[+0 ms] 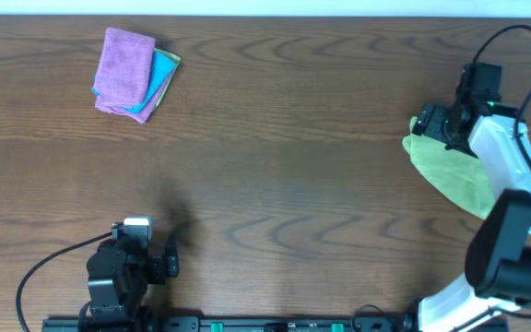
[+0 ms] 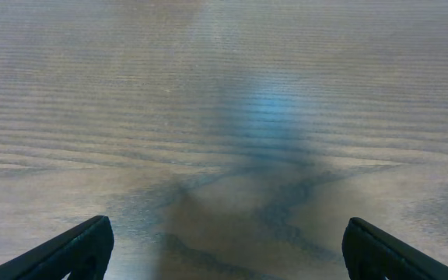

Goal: Fold the cloth
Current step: 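Reach the right gripper to the green cloth's tagged corner and grasp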

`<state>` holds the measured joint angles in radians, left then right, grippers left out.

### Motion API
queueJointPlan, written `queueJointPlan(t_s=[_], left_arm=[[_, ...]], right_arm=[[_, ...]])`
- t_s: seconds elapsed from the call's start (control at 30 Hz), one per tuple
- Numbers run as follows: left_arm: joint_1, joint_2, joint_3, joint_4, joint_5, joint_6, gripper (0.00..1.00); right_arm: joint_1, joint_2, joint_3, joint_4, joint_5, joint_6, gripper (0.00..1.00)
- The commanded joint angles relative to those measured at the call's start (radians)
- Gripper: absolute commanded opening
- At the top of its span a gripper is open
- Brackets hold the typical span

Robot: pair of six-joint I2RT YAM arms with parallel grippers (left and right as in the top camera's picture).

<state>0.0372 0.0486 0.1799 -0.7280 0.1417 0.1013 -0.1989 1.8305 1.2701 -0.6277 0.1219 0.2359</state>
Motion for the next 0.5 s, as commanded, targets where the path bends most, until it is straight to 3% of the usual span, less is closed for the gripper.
queueJointPlan(t_s=[0.0, 0.3, 0.47], left_arm=[[-0.005, -0.006, -0.014, -0.010, -0.011, -0.012, 0.95], [-0.005, -0.006, -0.014, -0.010, -0.011, -0.012, 0.95], [-0.005, -0.006, -0.014, -0.010, -0.011, -0.012, 0.95]], right_arm=[[-0.005, 0.056, 0.017, 0.013, -0.046, -0.028, 0.99], [-0.004, 0.126, 0.017, 0.043, -0.105, -0.028, 0.90], [-0.003, 0.159, 0.016, 0.049, -0.115, -0.029, 0.69]])
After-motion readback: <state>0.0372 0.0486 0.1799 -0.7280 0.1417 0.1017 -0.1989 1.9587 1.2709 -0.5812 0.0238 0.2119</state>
